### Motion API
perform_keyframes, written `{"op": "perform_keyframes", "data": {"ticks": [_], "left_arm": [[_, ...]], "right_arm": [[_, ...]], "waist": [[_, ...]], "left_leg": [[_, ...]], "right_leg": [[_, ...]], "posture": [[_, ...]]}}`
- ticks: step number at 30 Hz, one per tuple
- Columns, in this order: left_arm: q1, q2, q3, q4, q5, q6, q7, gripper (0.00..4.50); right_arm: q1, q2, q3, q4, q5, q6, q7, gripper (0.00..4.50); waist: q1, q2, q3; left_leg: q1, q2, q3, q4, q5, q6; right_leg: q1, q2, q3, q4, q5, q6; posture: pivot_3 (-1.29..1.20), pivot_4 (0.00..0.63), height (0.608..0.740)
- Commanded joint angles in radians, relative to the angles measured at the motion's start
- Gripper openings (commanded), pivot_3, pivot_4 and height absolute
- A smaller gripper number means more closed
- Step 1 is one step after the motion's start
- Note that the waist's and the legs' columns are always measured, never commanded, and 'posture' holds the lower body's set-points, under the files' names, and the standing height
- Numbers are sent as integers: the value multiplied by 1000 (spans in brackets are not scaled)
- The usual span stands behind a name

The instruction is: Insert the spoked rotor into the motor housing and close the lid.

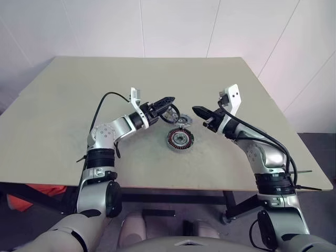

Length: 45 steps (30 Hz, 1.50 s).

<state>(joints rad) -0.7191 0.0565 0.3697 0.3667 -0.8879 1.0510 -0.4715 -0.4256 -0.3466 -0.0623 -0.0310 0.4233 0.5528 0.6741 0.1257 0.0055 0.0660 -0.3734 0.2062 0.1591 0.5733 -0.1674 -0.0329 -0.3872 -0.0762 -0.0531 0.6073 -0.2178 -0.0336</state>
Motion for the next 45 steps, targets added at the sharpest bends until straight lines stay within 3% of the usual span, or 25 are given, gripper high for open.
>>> {"op": "perform_keyframes", "data": {"ticks": [1, 11, 19, 29, 33, 40, 45], "left_arm": [[-16, 1, 6, -42, -34, -7, -13, 3173], [-10, 29, -22, -84, -78, 31, -98, 3173], [30, 112, -71, -44, -70, 91, -200, 3173], [-1, 39, -145, 113, 12, 29, -258, 3173], [-49, 3, -141, 163, 11, 19, -291, 3173], [-18, 60, -124, 139, 27, 29, -309, 3173], [-3, 100, -37, 79, -3, -14, -266, 3173]], "right_arm": [[-11, 25, -35, -34, 74, 19, 6, 0], [-64, 89, -105, 97, 140, 38, -51, 0], [-79, 90, -108, 123, 129, 13, -83, 0], [-64, 81, -129, 118, 123, -6, -126, 0], [-56, 84, -120, 109, 115, -13, -134, 0], [-50, 79, -123, 105, 118, -7, -134, 0], [-52, 62, -53, 89, 69, -15, -108, 0]], "waist": [[0, 0, 0], [-1, 0, 0], [-2, 0, 0], [1, 0, 0], [2, 0, 0], [-2, 0, 0], [-1, 0, 0]], "left_leg": [[0, 0, 0, 0, 0, 0], [0, 0, 0, 0, 1, -2], [0, 0, 0, -1, 2, -3], [0, 0, 0, -1, 2, -3], [0, 0, 0, -1, 2, -3], [1, 0, 0, -2, 2, -3], [1, 0, 0, -2, 2, -3]], "right_leg": [[0, 0, 0, 0, 0, 0], [0, 0, 0, 0, 0, 0], [-1, 0, 0, 0, 0, 0], [0, -1, 0, 0, 0, 0], [0, -1, 0, 0, 0, 0], [-1, 1, 0, 0, 0, 0], [-1, 0, 0, 0, 0, 0]], "posture": [[0, 0, 740], [0, 0, 740], [0, 0, 740], [0, 0, 740], [0, 0, 740], [0, 0, 740], [0, 0, 740]]}}
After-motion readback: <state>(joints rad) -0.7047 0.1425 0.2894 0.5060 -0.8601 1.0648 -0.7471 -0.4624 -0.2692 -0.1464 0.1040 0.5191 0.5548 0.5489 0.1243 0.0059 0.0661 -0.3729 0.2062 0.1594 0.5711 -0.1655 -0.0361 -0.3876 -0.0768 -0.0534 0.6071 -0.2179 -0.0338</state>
